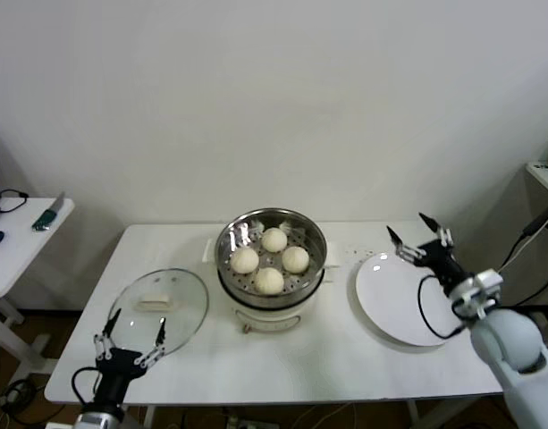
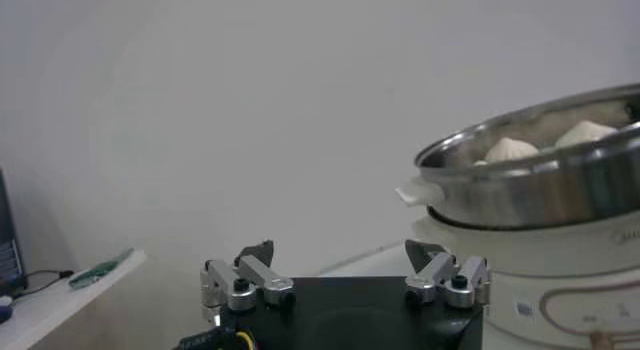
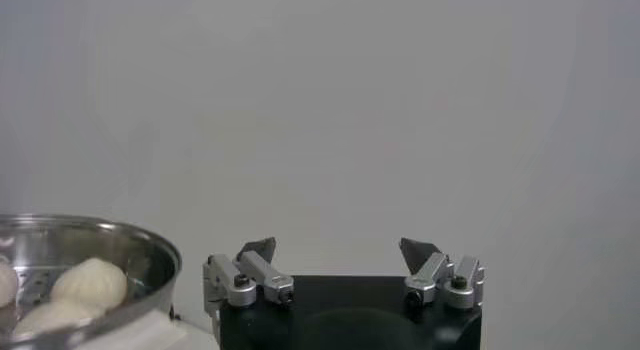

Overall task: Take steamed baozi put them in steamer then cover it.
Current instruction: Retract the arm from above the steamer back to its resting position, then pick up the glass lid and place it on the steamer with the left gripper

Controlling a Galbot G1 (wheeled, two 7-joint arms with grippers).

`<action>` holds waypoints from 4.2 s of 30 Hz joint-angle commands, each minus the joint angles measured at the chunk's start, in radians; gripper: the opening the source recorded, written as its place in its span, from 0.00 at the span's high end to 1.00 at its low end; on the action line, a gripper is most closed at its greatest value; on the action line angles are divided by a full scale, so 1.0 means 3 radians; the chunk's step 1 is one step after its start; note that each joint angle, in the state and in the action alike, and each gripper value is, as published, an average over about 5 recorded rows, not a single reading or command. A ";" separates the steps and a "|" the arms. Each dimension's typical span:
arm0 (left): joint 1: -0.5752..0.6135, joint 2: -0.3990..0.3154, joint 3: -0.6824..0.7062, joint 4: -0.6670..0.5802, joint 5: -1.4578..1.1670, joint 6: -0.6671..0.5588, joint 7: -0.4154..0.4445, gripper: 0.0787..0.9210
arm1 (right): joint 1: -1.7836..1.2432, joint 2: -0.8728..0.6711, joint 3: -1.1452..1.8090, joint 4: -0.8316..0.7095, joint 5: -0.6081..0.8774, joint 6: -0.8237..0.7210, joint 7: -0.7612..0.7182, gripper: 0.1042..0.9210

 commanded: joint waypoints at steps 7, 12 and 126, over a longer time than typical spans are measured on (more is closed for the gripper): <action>-0.0138 0.0120 0.0009 0.0345 0.1769 0.0015 -0.0789 0.12 | -0.1295 0.1067 0.0554 -0.0160 -0.0348 0.1125 0.0026 0.12; -0.0268 0.0271 0.0065 0.0695 0.3030 0.0167 -0.1442 0.12 | -0.1247 0.1110 0.0479 -0.0303 -0.0365 0.1200 0.0067 0.12; -0.1875 0.1650 0.1214 0.0089 0.2722 0.2403 0.0022 0.93 | -0.1497 0.1530 0.0537 -0.0238 -0.0777 0.1373 0.0357 0.12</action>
